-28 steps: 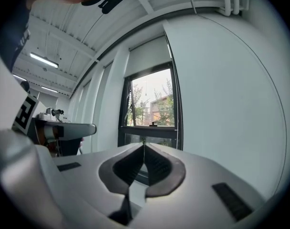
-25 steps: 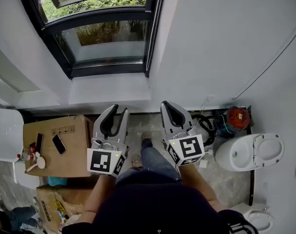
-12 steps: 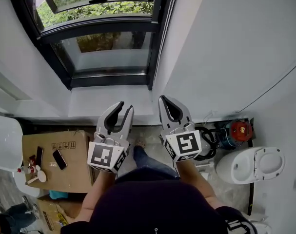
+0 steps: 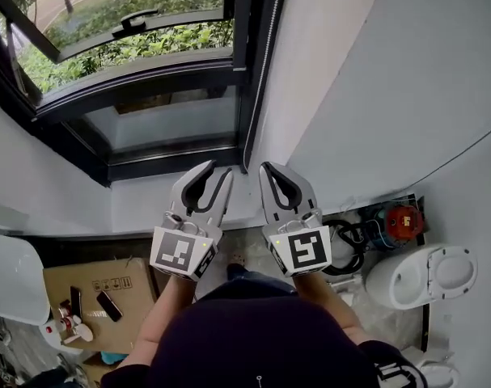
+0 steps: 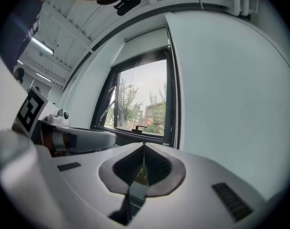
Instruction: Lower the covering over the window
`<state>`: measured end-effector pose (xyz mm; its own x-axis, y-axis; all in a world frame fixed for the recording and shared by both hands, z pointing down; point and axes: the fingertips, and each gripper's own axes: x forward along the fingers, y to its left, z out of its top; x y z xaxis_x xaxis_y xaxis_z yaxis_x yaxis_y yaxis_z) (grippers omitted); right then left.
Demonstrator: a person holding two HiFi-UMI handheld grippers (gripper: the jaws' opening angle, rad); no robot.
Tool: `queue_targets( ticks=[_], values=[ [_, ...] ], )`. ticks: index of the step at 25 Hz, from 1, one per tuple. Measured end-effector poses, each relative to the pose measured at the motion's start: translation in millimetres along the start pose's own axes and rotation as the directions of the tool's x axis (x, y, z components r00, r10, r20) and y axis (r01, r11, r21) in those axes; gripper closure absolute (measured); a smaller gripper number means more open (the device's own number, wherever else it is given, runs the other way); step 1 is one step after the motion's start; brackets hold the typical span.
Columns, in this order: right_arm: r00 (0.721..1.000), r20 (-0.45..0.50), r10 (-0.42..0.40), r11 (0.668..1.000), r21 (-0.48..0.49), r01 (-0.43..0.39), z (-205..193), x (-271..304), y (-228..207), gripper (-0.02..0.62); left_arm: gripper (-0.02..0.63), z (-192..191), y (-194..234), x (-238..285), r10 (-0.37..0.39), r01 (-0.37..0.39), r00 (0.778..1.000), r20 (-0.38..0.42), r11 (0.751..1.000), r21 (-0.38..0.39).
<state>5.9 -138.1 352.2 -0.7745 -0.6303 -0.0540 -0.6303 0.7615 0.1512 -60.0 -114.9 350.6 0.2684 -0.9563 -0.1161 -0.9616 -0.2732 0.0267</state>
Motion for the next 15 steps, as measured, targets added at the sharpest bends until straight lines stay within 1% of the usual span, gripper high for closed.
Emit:
queue_targets(
  ticks=[2, 4, 7, 9, 12, 15],
  values=[
    [1.000, 0.002, -0.002, 1.000, -0.020, 0.002, 1, 14, -8, 0.582, 0.489, -4, 6, 20, -0.020, 0.020, 1.000, -0.015, 1.000, 0.001],
    [1.000, 0.004, -0.009, 1.000, -0.023, 0.009, 0, 26, -15, 0.582, 0.489, -8, 15, 35, -0.020, 0.020, 1.000, -0.016, 1.000, 0.005],
    [1.000, 0.001, -0.005, 0.999, -0.040, 0.005, -2, 40, -13, 0.583, 0.489, -13, 28, 50, -0.018, 0.017, 1.000, -0.019, 1.000, -0.013],
    [1.000, -0.004, -0.004, 0.998, -0.062, 0.003, -2, 44, -10, 0.582, 0.489, -17, 31, 60, -0.037, 0.036, 0.999, -0.025, 0.999, -0.020],
    [1.000, -0.017, -0.026, 0.999, -0.048, 0.025, -3, 46, -8, 0.583, 0.489, -17, 36, 73, -0.067, 0.067, 0.997, -0.024, 0.998, -0.006],
    [0.999, 0.002, -0.044, 0.999, -0.025, 0.044, -2, 47, -10, 0.583, 0.489, -17, 37, 86, -0.092, 0.092, 0.995, -0.031, 0.996, 0.003]
  ],
)
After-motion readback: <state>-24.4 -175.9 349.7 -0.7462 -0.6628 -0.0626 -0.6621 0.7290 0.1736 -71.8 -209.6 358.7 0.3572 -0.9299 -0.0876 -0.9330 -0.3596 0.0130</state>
